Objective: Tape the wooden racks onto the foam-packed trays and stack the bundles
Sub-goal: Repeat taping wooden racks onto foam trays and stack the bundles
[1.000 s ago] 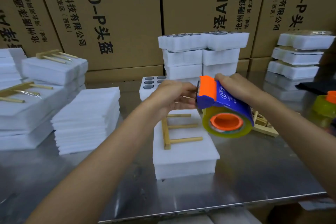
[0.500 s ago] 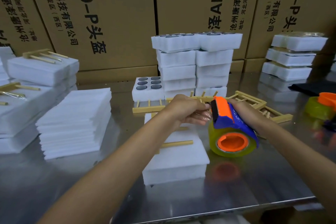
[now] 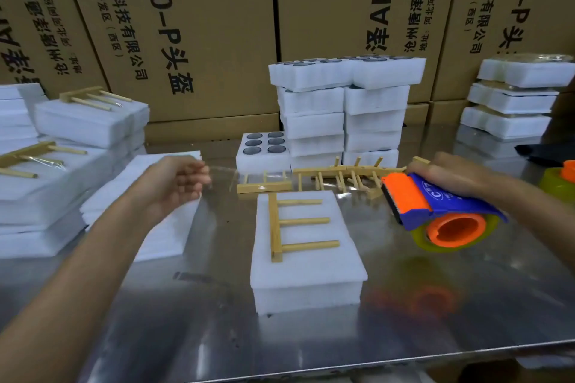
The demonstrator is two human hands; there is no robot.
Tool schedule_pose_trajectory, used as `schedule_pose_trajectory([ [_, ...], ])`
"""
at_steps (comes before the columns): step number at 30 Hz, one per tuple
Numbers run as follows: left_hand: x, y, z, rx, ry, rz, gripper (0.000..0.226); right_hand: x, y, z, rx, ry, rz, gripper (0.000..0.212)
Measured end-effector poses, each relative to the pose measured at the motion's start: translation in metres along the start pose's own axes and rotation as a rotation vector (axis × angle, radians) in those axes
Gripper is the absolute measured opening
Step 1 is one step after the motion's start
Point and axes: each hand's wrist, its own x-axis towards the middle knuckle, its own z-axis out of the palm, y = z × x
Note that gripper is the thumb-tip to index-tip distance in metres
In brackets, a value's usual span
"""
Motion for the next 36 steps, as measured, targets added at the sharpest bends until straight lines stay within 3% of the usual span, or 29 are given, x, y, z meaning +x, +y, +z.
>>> schedule_pose_trajectory([
  [6, -0.014, -0.042, -0.022, 0.369, 0.095, 0.025, 0.031, 0.016, -0.021, 0.017, -0.048, -0.041, 0.020, 0.056],
  [10, -0.015, -0.067, -0.013, 0.591, 0.144, 0.033, 0.031, 0.019, -0.020, 0.031, -0.037, -0.015, 0.002, 0.056],
  [14, -0.023, -0.103, 0.011, 0.835, 0.179, 0.163, 0.025, 0.022, -0.019, 0.035, -0.067, 0.039, -0.004, 0.058],
  [19, -0.031, -0.136, 0.036, 0.848, 0.088, 0.255, 0.016, 0.021, -0.019, 0.038, -0.095, 0.045, -0.008, 0.060],
  [22, -0.035, -0.142, 0.031, 0.985, 0.093, 0.382, 0.018, 0.020, -0.017, 0.040, -0.102, 0.080, -0.020, 0.065],
  [25, -0.044, -0.142, 0.029, 1.399, 0.140, 0.504, 0.040, 0.018, -0.012, 0.040, -0.090, 0.096, -0.035, 0.067],
  [29, -0.053, -0.124, 0.031, 1.605, 0.238, 0.493, 0.094, 0.015, -0.009, 0.040, -0.081, 0.110, -0.045, 0.066],
  [30, -0.051, -0.118, 0.031, 1.636, 0.250, 0.431, 0.100, 0.015, -0.009, 0.040, -0.077, 0.110, -0.042, 0.066],
  [32, -0.045, -0.105, 0.033, 1.572, 0.229, 0.355, 0.087, 0.014, -0.010, 0.039, -0.064, 0.099, -0.035, 0.063],
  [36, -0.032, -0.072, 0.065, 1.188, 0.124, 0.661, 0.053, 0.013, -0.014, 0.035, -0.056, 0.074, -0.024, 0.062],
])
